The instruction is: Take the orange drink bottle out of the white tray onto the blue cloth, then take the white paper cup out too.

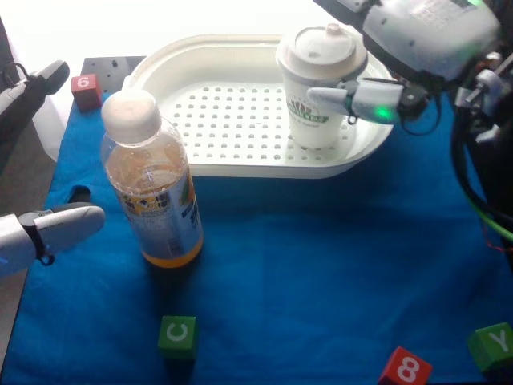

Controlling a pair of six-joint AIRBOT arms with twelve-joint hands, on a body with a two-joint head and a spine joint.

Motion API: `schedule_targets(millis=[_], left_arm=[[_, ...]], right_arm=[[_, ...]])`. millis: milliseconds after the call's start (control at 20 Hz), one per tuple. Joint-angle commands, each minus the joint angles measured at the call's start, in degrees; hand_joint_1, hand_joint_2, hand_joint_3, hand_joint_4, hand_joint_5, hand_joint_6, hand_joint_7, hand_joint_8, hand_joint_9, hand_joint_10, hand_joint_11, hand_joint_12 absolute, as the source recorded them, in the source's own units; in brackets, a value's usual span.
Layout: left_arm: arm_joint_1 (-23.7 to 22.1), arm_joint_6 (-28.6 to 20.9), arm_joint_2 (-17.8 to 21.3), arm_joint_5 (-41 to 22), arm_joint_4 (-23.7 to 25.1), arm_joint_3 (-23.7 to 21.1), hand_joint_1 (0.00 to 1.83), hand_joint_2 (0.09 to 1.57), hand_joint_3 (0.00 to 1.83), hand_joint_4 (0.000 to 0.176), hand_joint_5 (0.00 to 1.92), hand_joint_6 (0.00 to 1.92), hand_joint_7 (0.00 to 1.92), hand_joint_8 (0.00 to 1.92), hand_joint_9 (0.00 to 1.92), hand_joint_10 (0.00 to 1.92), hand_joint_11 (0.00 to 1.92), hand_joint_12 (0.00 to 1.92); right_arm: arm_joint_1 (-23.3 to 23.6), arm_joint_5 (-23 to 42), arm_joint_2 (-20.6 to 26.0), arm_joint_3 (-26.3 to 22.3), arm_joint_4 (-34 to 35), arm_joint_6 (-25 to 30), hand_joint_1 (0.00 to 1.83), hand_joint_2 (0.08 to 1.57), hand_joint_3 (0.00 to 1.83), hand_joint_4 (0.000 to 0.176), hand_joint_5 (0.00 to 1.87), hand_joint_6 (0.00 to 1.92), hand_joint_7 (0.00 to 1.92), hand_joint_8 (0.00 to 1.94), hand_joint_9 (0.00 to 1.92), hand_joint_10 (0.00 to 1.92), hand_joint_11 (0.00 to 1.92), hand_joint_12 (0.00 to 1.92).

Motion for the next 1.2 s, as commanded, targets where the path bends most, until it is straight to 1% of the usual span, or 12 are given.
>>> schedule_targets(millis=[0, 200, 400, 550, 600, 650, 700, 750, 850, 950, 1050, 1150], left_arm=[[-0.3, -0.1, 0.2, -7.2, 0.3, 0.1, 0.64, 0.98, 0.00, 0.130, 0.00, 0.00, 0.00, 0.00, 0.00, 0.00, 0.00, 0.00], [-0.3, -0.1, 0.2, -7.4, 0.3, 0.1, 0.62, 1.00, 0.00, 0.108, 0.00, 0.00, 0.00, 0.00, 0.00, 0.00, 0.00, 0.00], [-0.3, -0.1, -0.1, -7.4, 0.2, 0.1, 0.63, 1.00, 0.00, 0.112, 0.00, 0.00, 0.00, 0.00, 0.00, 0.00, 0.00, 0.00], [-0.3, -0.1, -0.1, -7.4, 0.1, 0.1, 0.59, 1.01, 0.00, 0.118, 0.00, 0.00, 0.00, 0.00, 0.00, 0.00, 0.00, 0.00], [-0.3, -0.1, -0.1, -7.4, 0.1, 0.2, 0.58, 1.01, 0.01, 0.118, 0.00, 0.00, 0.00, 0.00, 0.00, 0.00, 0.00, 0.00], [-0.3, -0.1, -0.1, -7.4, 0.0, 0.2, 0.58, 1.01, 0.01, 0.112, 0.00, 0.00, 0.00, 0.00, 0.00, 0.00, 0.00, 0.00], [-0.3, -0.1, -0.1, -7.5, 0.0, 0.2, 0.59, 1.01, 0.01, 0.111, 0.00, 0.00, 0.00, 0.00, 0.00, 0.00, 0.00, 0.00], [-0.3, -0.1, -0.1, -7.5, -0.1, 0.2, 0.60, 1.01, 0.00, 0.118, 0.00, 0.00, 0.00, 0.00, 0.00, 0.00, 0.00, 0.00], [-0.3, -0.1, -0.3, -7.4, -0.1, 0.2, 0.60, 1.02, 0.01, 0.108, 0.00, 0.00, 0.00, 0.00, 0.00, 0.00, 0.01, 0.00], [-0.2, -0.1, -0.5, -7.3, -0.2, 0.3, 0.59, 1.02, 0.00, 0.113, 0.00, 0.00, 0.00, 0.00, 0.00, 0.00, 0.00, 0.00], [-0.2, -0.1, -0.6, -7.3, -0.2, 0.4, 0.60, 1.02, 0.00, 0.119, 0.00, 0.00, 0.00, 0.00, 0.00, 0.00, 0.00, 0.00], [-0.2, -0.1, -0.5, -7.5, -0.2, 0.4, 0.65, 1.03, 0.01, 0.099, 0.00, 0.00, 0.00, 0.00, 0.00, 0.00, 0.00, 0.00]], right_arm=[[1.4, 4.1, -1.2, 0.9, -0.6, 0.1, 0.59, 1.15, 0.00, 0.011, 0.00, 0.00, 0.00, 0.00, 0.00, 0.00, 0.00, 0.00], [2.3, 0.4, -4.5, 4.3, -0.5, 0.1, 0.62, 1.13, 0.00, 0.000, 0.00, 0.00, 0.00, 0.00, 0.00, 0.00, 0.00, 0.00], [2.3, -2.3, -5.5, 6.0, -0.2, 0.1, 0.60, 1.12, 0.00, 0.000, 0.00, 0.00, 0.00, 0.00, 0.00, 0.00, 0.01, 0.01], [2.3, -2.6, -5.5, 6.0, -0.1, 0.1, 0.70, 1.19, 0.00, 0.000, 0.30, 0.15, 0.36, 0.06, 0.35, 0.22, 0.00, 1.40], [2.3, -2.6, -5.5, 6.0, 0.1, 0.1, 0.79, 1.21, 0.01, 0.000, 0.31, 0.63, 0.44, 0.56, 0.41, 0.90, 0.20, 1.72], [2.3, -2.6, -5.4, 5.9, 0.2, 0.1, 0.81, 1.23, 0.01, 0.000, 0.23, 1.05, 0.37, 1.02, 0.42, 1.30, 0.34, 1.84], [2.3, -2.6, -5.4, 5.8, 0.2, 0.1, 0.79, 1.36, 0.02, 0.000, 0.43, 1.60, 0.34, 1.43, 0.50, 1.65, 0.53, 1.91], [2.3, -2.6, -5.4, 5.6, 0.2, 0.1, 0.78, 1.40, 0.01, 0.021, 0.45, 1.74, 0.30, 1.56, 0.49, 1.76, 0.55, 1.92], [2.3, -2.6, -5.4, 5.0, 0.1, 0.1, 0.82, 1.41, 0.00, 0.000, 0.47, 1.74, 0.25, 1.52, 0.41, 1.76, 0.49, 1.92], [2.3, -2.0, -4.4, 4.0, -0.4, 0.1, 0.85, 1.39, 0.00, 0.000, 0.50, 1.71, 0.24, 1.37, 0.40, 1.64, 0.45, 1.92], [2.9, -0.2, -2.7, 2.1, -1.7, 0.1, 0.86, 1.39, 0.00, 0.000, 0.50, 1.70, 0.25, 1.44, 0.40, 1.77, 0.50, 1.92], [3.6, 2.0, -0.8, 0.0, -3.2, 0.1, 0.86, 1.37, 0.00, 0.007, 0.52, 1.68, 0.29, 1.47, 0.42, 1.79, 0.55, 1.92]])
